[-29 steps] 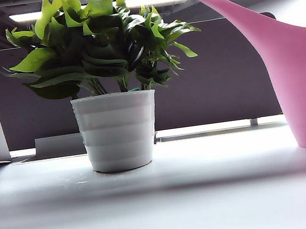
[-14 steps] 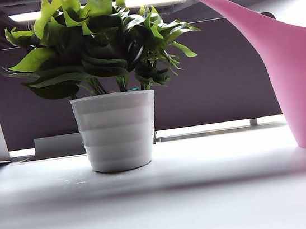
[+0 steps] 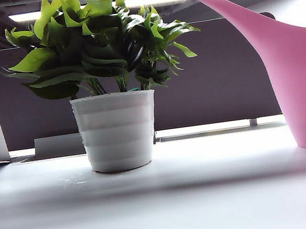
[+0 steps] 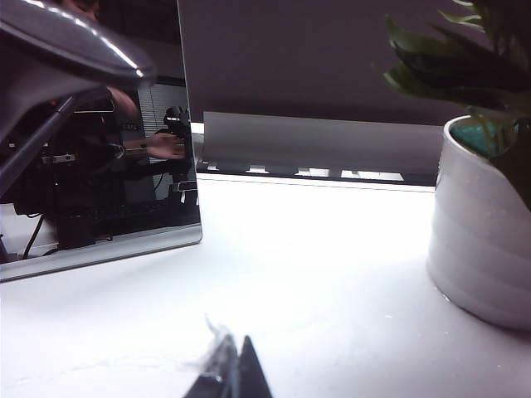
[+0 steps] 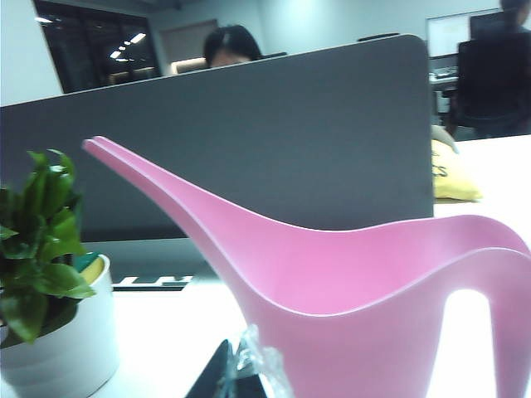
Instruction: Pick up the watering can from the table, water the potted plant, and put the can back.
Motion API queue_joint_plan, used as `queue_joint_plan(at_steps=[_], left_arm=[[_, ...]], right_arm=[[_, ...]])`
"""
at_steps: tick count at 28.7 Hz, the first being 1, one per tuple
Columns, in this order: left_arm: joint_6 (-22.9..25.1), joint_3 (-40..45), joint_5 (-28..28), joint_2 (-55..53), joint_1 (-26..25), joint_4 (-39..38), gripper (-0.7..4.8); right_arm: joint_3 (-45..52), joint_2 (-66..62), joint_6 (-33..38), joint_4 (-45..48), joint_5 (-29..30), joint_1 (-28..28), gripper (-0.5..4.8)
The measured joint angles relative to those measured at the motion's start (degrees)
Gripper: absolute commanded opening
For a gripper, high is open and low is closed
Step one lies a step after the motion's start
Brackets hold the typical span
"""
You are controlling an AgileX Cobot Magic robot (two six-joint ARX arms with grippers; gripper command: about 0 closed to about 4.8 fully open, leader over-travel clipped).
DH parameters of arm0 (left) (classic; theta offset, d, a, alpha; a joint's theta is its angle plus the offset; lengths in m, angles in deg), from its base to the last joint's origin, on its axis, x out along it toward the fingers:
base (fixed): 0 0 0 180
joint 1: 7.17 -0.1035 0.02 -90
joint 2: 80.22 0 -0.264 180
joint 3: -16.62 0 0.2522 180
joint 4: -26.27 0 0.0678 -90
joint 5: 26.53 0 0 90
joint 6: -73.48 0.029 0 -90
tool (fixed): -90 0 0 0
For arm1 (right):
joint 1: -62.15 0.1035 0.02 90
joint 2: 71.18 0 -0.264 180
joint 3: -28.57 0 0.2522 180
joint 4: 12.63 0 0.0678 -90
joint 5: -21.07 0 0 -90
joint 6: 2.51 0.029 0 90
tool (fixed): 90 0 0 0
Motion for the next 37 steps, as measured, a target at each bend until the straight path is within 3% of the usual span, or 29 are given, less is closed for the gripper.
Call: queue_joint_plan(at_steps=[14, 25, 30, 37], left_arm=[[0.00, 0.00, -0.04, 0.00, 0.02, 0.00, -0.05], [0.00, 0.00, -0.11, 0.00, 0.02, 0.00, -0.05], [0.02, 0.00, -0.13, 0.00, 0.02, 0.00, -0.05], [0.00, 0.00, -0.13, 0.00, 0.02, 0.00, -0.05]], right_arm=[[0.00, -0.02, -0.11, -0.11, 0.11, -0.04, -0.05], [0.02, -0.02, -5.99, -0.13, -0.83, 1.73, -0.05], [0.50, -0.02, -14.25, -0.76, -9.77, 11.80, -0.05], [5.27, -0.04, -16.61, -1.16, -34.67, 26.25, -0.05]])
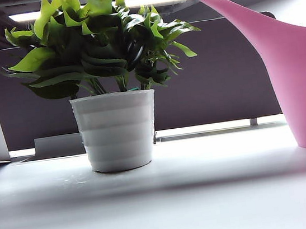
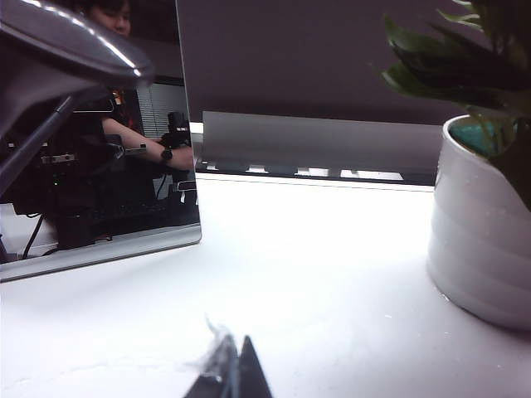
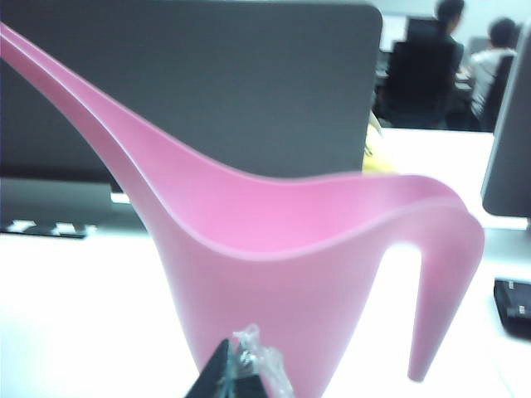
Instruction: Pick up the watering can from the table, water the potted plant, and put the can back.
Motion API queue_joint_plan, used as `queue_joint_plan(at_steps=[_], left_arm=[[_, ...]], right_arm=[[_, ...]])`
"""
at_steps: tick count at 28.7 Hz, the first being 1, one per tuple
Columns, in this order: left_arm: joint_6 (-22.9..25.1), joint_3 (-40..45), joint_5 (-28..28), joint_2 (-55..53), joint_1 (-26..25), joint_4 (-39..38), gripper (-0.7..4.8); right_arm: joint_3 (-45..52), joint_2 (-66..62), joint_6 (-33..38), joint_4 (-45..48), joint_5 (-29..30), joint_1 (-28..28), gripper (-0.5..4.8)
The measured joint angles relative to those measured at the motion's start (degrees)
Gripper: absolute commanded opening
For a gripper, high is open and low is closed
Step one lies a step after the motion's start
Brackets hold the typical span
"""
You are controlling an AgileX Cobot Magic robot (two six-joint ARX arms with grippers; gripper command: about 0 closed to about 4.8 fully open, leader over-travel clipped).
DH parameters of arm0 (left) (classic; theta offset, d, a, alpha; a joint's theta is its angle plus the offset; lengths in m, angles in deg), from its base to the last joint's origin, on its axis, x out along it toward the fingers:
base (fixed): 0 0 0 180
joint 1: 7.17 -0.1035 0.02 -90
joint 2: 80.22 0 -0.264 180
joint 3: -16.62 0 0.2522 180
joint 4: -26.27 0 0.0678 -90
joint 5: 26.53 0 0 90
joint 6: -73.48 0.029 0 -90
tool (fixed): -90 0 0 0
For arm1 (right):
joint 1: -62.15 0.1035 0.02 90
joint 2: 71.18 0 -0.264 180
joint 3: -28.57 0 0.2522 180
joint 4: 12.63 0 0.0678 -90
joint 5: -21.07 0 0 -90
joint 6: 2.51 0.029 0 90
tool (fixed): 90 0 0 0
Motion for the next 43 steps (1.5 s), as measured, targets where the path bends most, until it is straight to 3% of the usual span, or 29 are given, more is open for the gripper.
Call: queue_joint_plan(at_steps=[3, 6, 14, 43], left_arm=[[0.00, 0.00, 0.00, 0.00, 0.00, 0.00, -0.05], [0.00, 0.00, 0.00, 0.00, 0.00, 0.00, -0.05], [0.02, 0.00, 0.00, 0.00, 0.00, 0.00, -0.05], [0.00, 0.00, 0.00, 0.00, 0.00, -0.02, -0.05]], right_arm=[[2.60, 0.00, -0.02, 1.33, -5.86, 3.32, -0.05], [4.92, 0.00, 0.00, 2.16, -7.52, 4.48, -0.05], [9.49, -0.02, 3.17, 3.89, -7.54, 5.31, -0.05], [9.64, 0.00, 3.04, 5.14, -6.60, 4.04, -0.05]])
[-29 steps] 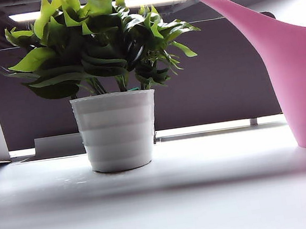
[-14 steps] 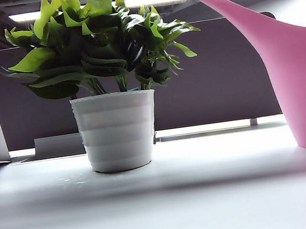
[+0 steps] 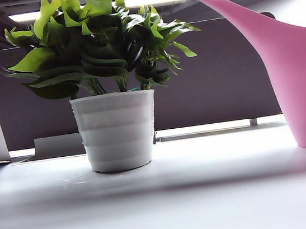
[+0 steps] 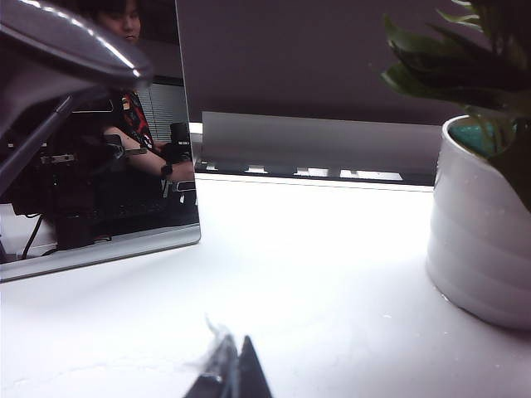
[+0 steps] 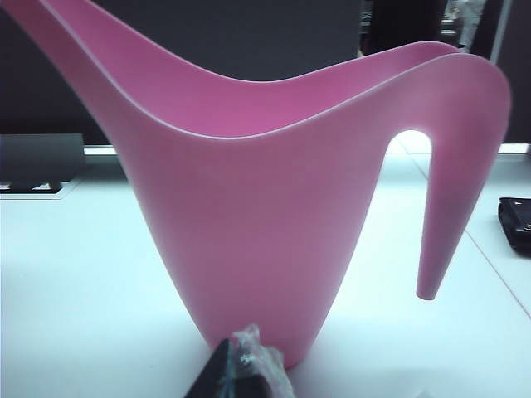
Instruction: Pick up the watering can from the table, water the potted plant, and put the can back.
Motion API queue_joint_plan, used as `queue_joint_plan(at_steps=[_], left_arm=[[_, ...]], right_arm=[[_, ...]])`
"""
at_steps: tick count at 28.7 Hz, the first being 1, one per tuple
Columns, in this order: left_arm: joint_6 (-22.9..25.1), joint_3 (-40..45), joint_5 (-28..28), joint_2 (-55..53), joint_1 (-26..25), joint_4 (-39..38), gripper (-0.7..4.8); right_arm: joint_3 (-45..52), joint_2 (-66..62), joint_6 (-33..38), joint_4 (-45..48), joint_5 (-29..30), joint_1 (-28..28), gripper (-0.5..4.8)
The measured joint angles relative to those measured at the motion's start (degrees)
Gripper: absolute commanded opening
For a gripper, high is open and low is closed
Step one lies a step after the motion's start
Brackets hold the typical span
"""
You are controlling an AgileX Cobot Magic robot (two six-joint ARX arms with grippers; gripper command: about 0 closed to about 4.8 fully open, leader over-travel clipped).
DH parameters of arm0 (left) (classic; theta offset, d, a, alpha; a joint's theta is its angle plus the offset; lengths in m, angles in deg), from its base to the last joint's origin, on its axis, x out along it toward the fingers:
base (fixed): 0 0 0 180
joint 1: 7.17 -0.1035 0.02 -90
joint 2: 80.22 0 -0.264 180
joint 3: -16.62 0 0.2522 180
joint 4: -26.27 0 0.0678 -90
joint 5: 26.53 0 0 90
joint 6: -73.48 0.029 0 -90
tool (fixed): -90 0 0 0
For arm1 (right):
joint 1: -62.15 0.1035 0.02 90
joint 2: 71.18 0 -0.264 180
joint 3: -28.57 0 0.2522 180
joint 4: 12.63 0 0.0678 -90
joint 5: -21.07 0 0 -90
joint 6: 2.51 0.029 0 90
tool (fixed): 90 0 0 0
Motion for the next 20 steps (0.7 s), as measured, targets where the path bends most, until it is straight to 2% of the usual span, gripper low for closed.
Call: queue_joint_plan(at_steps=[20], left_arm=[[0.02, 0.00, -0.02, 0.00, 0.00, 0.00, -0.05]], right_arm=[[0.00, 0.00, 0.00, 0.59, 0.09, 0.20, -0.05]])
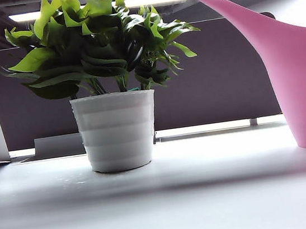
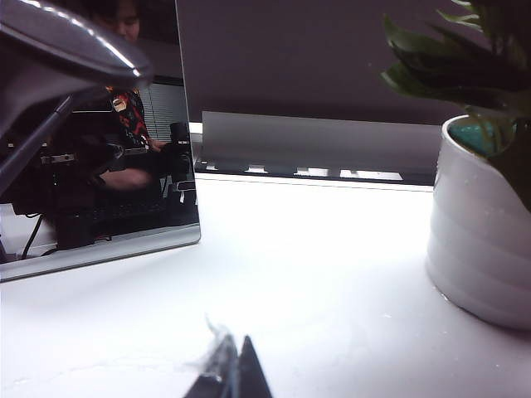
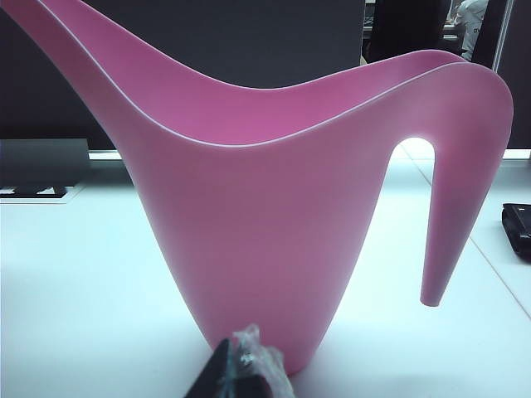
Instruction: Pick up the watering can from the table, water the potted plant, and put the can back.
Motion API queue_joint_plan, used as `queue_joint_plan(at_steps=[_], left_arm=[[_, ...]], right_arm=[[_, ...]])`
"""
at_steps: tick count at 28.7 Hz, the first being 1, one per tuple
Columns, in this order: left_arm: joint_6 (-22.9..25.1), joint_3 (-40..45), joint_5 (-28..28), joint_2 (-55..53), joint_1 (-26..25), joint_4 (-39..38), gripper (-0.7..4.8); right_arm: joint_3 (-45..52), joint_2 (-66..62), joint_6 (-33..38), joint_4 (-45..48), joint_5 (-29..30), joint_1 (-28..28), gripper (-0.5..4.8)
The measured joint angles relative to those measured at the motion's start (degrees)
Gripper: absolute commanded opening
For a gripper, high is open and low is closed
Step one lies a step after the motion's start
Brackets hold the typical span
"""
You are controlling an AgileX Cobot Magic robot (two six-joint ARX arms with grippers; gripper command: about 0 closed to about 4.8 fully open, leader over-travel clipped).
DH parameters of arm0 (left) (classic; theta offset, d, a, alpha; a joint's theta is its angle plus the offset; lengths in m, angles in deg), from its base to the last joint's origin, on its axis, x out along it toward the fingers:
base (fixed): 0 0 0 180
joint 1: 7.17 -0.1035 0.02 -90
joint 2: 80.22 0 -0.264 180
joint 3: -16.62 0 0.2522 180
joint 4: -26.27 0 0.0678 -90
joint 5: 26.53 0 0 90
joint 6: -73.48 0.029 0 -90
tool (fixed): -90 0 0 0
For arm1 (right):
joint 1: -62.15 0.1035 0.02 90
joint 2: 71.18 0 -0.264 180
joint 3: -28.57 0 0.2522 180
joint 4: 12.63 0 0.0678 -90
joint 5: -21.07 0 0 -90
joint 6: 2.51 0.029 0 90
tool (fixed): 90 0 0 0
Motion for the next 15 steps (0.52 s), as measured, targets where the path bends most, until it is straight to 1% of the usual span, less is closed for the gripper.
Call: queue_joint_plan(at_steps=[15], left_arm=[[-0.02, 0.00, 0.00, 0.00, 0.00, 0.02, -0.05]], right_arm=[[0.00, 0.00, 0.00, 0.02, 0.00, 0.00, -0.05]])
